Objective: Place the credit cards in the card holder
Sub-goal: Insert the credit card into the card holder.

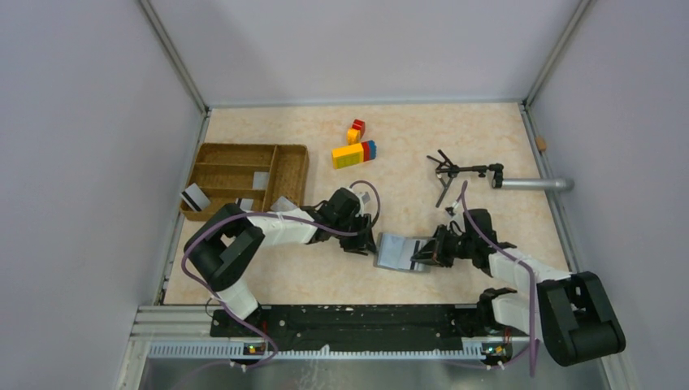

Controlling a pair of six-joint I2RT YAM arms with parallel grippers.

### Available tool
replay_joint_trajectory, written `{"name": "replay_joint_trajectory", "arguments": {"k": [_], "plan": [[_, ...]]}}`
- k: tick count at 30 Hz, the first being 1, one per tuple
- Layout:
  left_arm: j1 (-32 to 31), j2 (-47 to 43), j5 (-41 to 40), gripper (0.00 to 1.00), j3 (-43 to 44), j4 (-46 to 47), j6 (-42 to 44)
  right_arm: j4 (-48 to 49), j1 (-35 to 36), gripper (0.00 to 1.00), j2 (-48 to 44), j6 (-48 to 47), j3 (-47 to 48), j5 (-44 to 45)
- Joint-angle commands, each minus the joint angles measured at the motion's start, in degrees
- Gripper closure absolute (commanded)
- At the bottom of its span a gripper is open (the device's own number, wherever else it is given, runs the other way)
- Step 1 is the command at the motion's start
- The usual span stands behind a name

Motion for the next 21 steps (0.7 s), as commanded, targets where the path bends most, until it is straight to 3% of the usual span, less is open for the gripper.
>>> {"name": "replay_joint_trajectory", "arguments": {"k": [1,21], "plan": [[-0.48,0.92,-0.02,0.62,-0.63,1.58,0.54,2.59,-0.62,1.0,2.1,-0.46,-0.62,0.08],[-0.69,1.38,1.04,0.71,-1.2,2.54,0.0,2.9,-0.54,1.0,5.93,-1.33,-0.19,3.8]]}}
